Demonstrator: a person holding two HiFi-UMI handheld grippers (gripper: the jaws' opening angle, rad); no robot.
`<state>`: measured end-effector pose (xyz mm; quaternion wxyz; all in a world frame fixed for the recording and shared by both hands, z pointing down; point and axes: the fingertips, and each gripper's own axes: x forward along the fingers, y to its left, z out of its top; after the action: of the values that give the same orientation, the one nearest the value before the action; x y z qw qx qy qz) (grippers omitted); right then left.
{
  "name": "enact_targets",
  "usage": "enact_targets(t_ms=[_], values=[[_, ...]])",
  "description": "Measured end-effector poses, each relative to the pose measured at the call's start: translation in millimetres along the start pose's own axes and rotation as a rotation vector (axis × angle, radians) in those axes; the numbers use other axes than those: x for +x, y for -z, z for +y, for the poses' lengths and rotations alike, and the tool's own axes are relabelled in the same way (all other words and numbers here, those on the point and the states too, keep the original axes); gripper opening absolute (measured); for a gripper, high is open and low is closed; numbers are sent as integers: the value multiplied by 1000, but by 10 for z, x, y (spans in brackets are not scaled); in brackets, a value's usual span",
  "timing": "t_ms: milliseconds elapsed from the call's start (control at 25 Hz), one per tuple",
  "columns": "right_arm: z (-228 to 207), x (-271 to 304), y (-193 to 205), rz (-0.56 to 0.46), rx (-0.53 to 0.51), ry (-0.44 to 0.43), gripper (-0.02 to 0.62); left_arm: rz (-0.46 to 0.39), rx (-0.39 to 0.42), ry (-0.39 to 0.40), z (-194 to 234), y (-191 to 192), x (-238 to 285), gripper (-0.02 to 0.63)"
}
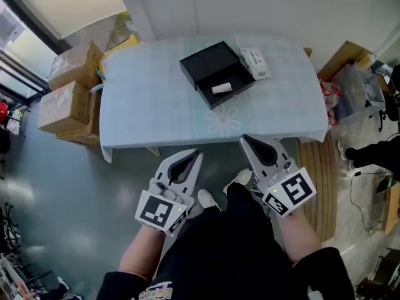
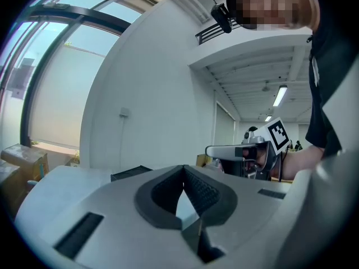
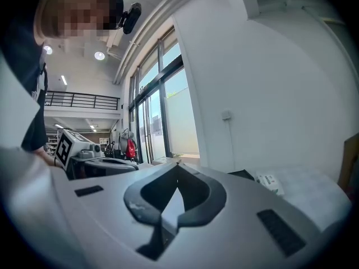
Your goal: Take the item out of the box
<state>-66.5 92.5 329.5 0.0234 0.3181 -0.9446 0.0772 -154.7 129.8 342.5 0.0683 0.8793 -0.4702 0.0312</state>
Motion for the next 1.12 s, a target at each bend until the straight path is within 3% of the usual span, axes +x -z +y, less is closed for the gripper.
enact_targets(t_ms=[480, 1120], values=[[-267, 10, -87, -3, 2, -4, 9, 20, 1, -8, 28, -25, 259, 9], [-1019, 132, -209, -1, 5, -47, 9, 14, 0, -70, 90, -152, 931, 9]])
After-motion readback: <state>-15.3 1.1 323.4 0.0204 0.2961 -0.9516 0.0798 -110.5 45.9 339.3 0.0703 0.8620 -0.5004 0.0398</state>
